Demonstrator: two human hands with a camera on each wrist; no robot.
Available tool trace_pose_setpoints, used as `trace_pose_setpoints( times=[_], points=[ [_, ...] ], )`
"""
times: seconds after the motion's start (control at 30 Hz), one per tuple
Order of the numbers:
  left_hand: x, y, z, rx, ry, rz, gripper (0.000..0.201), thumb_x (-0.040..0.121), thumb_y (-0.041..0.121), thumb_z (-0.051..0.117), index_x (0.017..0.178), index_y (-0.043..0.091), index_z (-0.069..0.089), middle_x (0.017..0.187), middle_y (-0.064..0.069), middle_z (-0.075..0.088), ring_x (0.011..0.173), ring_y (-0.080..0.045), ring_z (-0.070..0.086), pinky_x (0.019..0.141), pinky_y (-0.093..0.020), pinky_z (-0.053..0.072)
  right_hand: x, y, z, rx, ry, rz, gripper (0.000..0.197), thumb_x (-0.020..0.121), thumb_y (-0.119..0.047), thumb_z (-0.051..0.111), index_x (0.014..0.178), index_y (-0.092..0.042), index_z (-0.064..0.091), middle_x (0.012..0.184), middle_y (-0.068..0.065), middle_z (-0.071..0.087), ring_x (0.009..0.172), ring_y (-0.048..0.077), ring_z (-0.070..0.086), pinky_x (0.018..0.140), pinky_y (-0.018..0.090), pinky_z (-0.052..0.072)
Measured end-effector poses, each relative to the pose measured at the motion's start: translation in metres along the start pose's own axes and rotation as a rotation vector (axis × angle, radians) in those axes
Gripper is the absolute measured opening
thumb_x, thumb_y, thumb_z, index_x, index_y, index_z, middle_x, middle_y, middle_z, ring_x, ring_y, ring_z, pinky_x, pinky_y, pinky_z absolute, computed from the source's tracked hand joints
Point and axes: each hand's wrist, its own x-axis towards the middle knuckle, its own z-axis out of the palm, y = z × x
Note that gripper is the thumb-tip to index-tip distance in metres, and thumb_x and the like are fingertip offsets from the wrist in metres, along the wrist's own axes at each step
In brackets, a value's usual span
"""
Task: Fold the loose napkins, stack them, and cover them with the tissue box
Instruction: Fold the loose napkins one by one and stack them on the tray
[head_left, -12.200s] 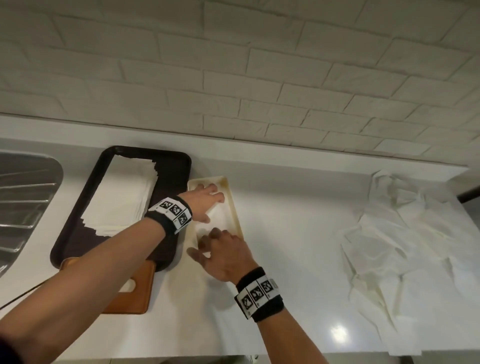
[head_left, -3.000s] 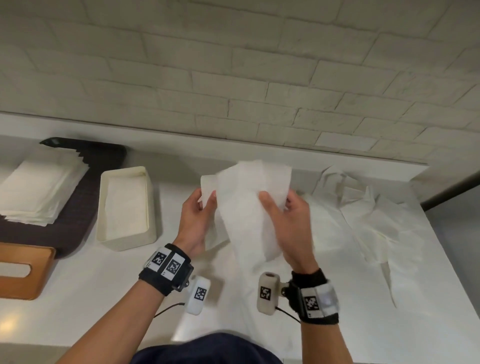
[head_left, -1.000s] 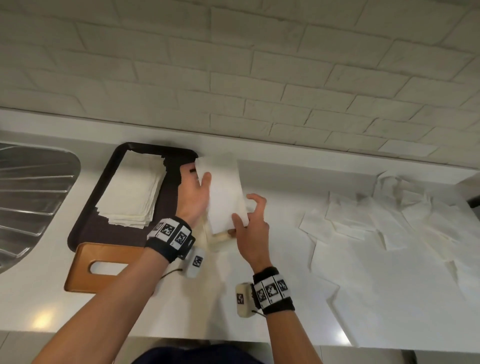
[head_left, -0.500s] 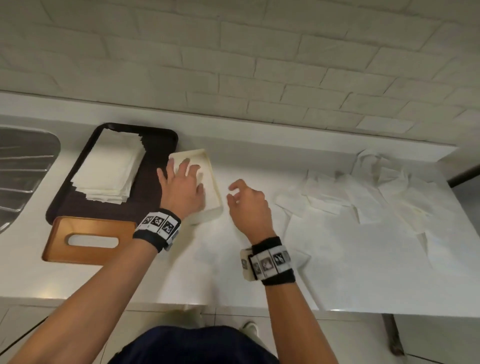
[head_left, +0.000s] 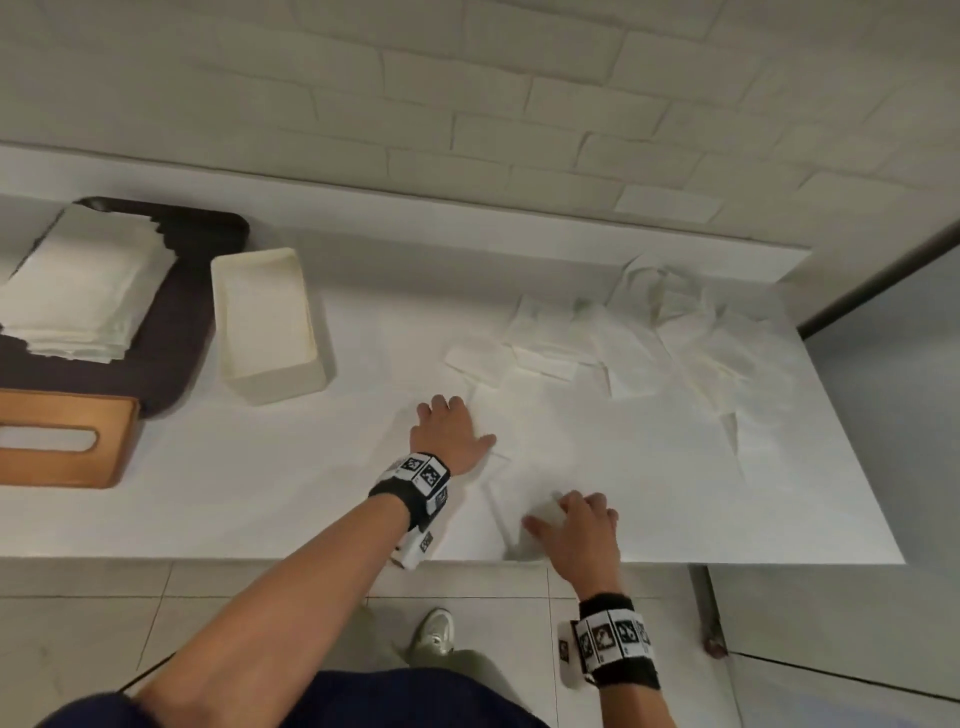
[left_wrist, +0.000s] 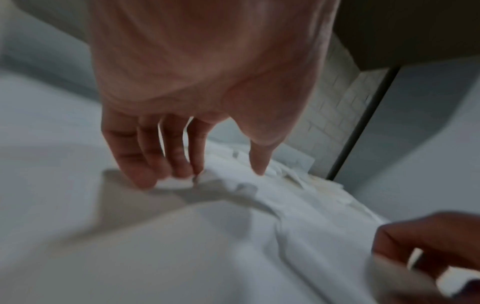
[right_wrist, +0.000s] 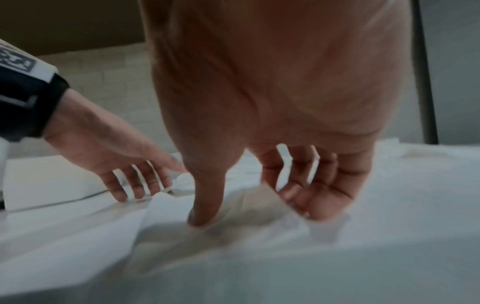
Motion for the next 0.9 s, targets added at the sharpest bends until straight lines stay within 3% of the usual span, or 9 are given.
trace_pose_setpoints(
  times=[0.1, 0.17, 0.23, 0.33, 0.43, 0.53, 0.67, 0.77, 0.9],
  points=[
    [0.005, 0.003, 0.022, -0.104, 0.066, 0.069, 0.024, 0.1, 0.03, 0.062, 0.115, 0.011, 0.061, 0.129, -0.013, 0.055, 0.126, -0.036, 0.047, 0.101, -0.043, 0.046, 0.005, 0.005, -0.004, 0.171, 0.028, -0.039, 0.06, 0.098, -0.043, 0.077, 0.144, -0.007, 0.062, 0.135, 0.011, 0.063, 0.128, 0.031, 0.058, 0.104, 0.037, 0.046],
    [0.003, 0.0, 0.022, -0.372, 0.113, 0.094, 0.009, 0.096, 0.017, 0.069, 0.097, 0.014, 0.06, 0.108, -0.009, 0.065, 0.108, -0.032, 0.061, 0.088, -0.031, 0.047, 0.003, 0.007, -0.017, 0.345, 0.091, -0.101, 0.038, 0.097, -0.036, 0.08, 0.126, -0.014, 0.07, 0.112, 0.001, 0.074, 0.104, 0.014, 0.067, 0.089, 0.032, 0.049],
    [-0.003, -0.006, 0.011, -0.609, 0.184, 0.081, 0.018, 0.091, 0.008, 0.075, 0.088, 0.015, 0.059, 0.092, -0.007, 0.07, 0.089, -0.026, 0.068, 0.077, -0.026, 0.049, 0.002, 0.009, -0.031, 0.497, 0.152, -0.188, 0.017, 0.095, -0.033, 0.083, 0.099, -0.024, 0.069, 0.084, -0.01, 0.071, 0.076, 0.002, 0.062, 0.072, 0.03, 0.047],
    [-0.016, -0.018, -0.019, -0.761, 0.259, 0.089, 0.024, 0.089, 0.01, 0.082, 0.097, 0.022, 0.061, 0.085, -0.003, 0.067, 0.078, -0.017, 0.064, 0.077, -0.032, 0.059, 0.004, 0.006, -0.053, 0.571, 0.155, -0.28, 0.023, 0.1, -0.043, 0.076, 0.089, -0.024, 0.069, 0.08, -0.011, 0.072, 0.074, 0.002, 0.063, 0.071, 0.027, 0.05],
    [-0.031, -0.031, -0.057, -0.852, 0.238, 0.198, 0.025, 0.096, 0.011, 0.077, 0.107, 0.033, 0.071, 0.093, -0.007, 0.067, 0.082, -0.018, 0.066, 0.079, -0.034, 0.065, 0.015, -0.007, -0.065, 0.455, 0.191, -0.36, 0.043, 0.107, -0.047, 0.062, 0.074, -0.021, 0.061, 0.065, -0.006, 0.058, 0.065, 0.01, 0.05, 0.064, 0.025, 0.038],
    [-0.045, -0.042, -0.093, -0.828, 0.178, 0.304, 0.021, 0.095, 0.012, 0.081, 0.107, 0.029, 0.081, 0.099, 0.007, 0.073, 0.087, -0.015, 0.066, 0.084, -0.027, 0.062, 0.024, -0.034, -0.074, 0.371, 0.168, -0.443, 0.048, 0.112, -0.044, 0.053, 0.069, -0.022, 0.05, 0.068, -0.004, 0.052, 0.066, 0.012, 0.049, 0.064, 0.019, 0.036],
    [-0.053, -0.069, -0.132, -0.748, 0.049, 0.365, 0.057, 0.079, -0.002, 0.092, 0.126, 0.025, 0.075, 0.122, -0.006, 0.07, 0.101, -0.015, 0.075, 0.098, -0.029, 0.06, 0.027, -0.081, -0.093, 0.176, -0.034, -0.574, 0.049, 0.115, -0.036, 0.05, 0.069, -0.019, 0.042, 0.073, -0.002, 0.051, 0.066, 0.009, 0.047, 0.064, 0.022, 0.036],
    [-0.056, -0.089, -0.154, -0.47, 0.281, 0.401, 0.036, 0.084, 0.002, 0.088, 0.109, 0.026, 0.082, 0.107, 0.005, 0.072, 0.089, -0.011, 0.071, 0.089, -0.033, 0.061, 0.031, -0.121, -0.11, 0.028, -0.155, -0.661, 0.04, 0.111, -0.03, 0.06, 0.075, -0.012, 0.059, 0.081, 0.003, 0.06, 0.073, 0.012, 0.053, 0.071, 0.031, 0.04],
    [-0.056, -0.119, -0.193, -0.477, 0.5, 0.38, 0.012, 0.085, 0.028, 0.091, 0.094, 0.026, 0.083, 0.11, 0.008, 0.066, 0.099, -0.008, 0.067, 0.091, -0.029, 0.056, 0.029, -0.191, -0.137, -0.078, -0.184, -0.773, 0.01, 0.099, -0.027, 0.079, 0.105, -0.021, 0.083, 0.099, -0.007, 0.077, 0.083, 0.001, 0.059, 0.082, 0.021, 0.041]
  ],
)
